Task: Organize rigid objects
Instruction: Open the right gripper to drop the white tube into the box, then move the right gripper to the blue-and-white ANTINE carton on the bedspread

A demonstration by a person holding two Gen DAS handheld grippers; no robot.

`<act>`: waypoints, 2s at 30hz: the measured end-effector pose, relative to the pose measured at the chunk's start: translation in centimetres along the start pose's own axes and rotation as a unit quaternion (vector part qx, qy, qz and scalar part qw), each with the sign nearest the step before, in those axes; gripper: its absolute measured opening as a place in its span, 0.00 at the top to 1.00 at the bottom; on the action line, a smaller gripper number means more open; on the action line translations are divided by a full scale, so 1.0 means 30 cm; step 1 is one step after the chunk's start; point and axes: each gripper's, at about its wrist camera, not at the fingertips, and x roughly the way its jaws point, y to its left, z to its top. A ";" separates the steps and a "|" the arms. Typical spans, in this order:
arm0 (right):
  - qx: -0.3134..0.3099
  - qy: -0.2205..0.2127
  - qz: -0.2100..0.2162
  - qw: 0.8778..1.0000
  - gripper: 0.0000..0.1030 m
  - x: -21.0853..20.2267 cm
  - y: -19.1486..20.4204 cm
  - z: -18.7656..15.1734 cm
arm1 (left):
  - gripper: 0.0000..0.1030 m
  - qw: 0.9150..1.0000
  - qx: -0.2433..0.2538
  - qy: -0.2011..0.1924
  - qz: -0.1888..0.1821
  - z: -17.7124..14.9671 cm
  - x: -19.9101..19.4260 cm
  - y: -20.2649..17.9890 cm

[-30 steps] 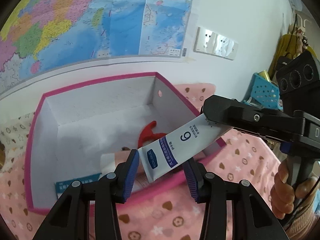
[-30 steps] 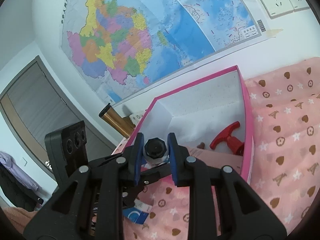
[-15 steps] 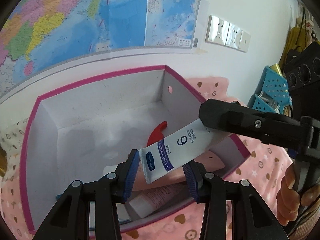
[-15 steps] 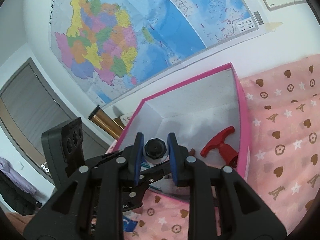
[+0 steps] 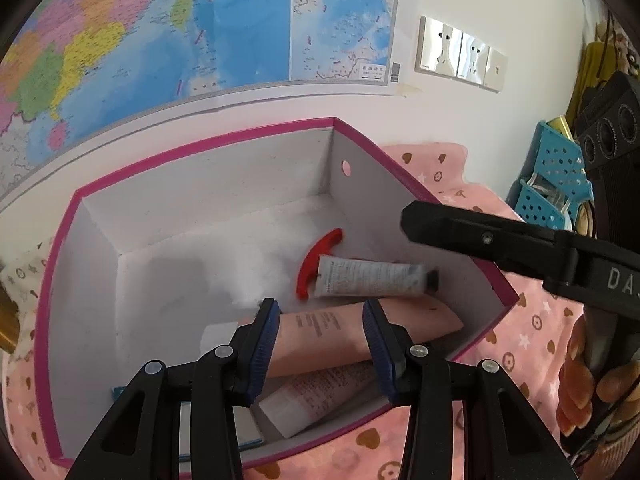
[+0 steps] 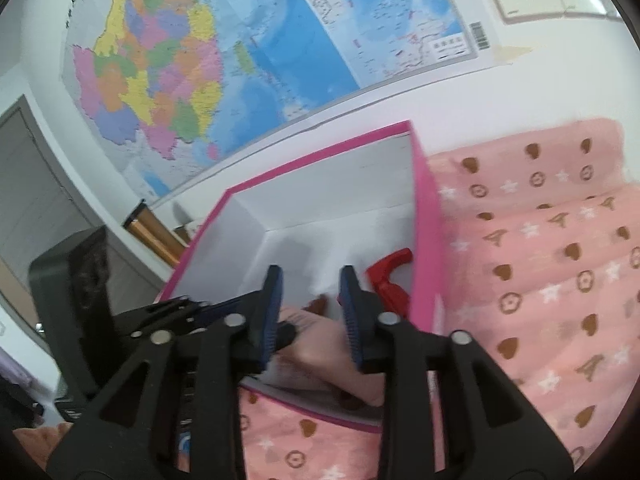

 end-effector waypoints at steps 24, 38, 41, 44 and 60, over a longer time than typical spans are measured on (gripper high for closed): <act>-0.059 -0.001 0.038 0.998 0.64 -0.173 0.145 -0.140 | 0.38 0.996 -0.012 -0.082 -0.021 -0.158 -0.268 0.022; -0.074 0.056 0.068 0.993 0.63 -0.121 0.218 -0.291 | 0.38 0.997 -0.052 -0.056 0.027 -0.355 -0.324 0.134; -0.080 0.070 0.071 0.992 0.63 -0.102 0.235 -0.317 | 0.38 0.996 -0.071 -0.047 0.037 -0.397 -0.327 0.178; -0.078 0.087 0.079 0.990 0.63 -0.074 0.247 -0.346 | 0.38 0.994 -0.090 -0.041 0.048 -0.429 -0.331 0.220; -0.090 0.163 0.104 0.977 0.59 0.071 0.331 -0.472 | 0.38 0.989 -0.136 -0.009 0.057 -0.577 -0.348 0.308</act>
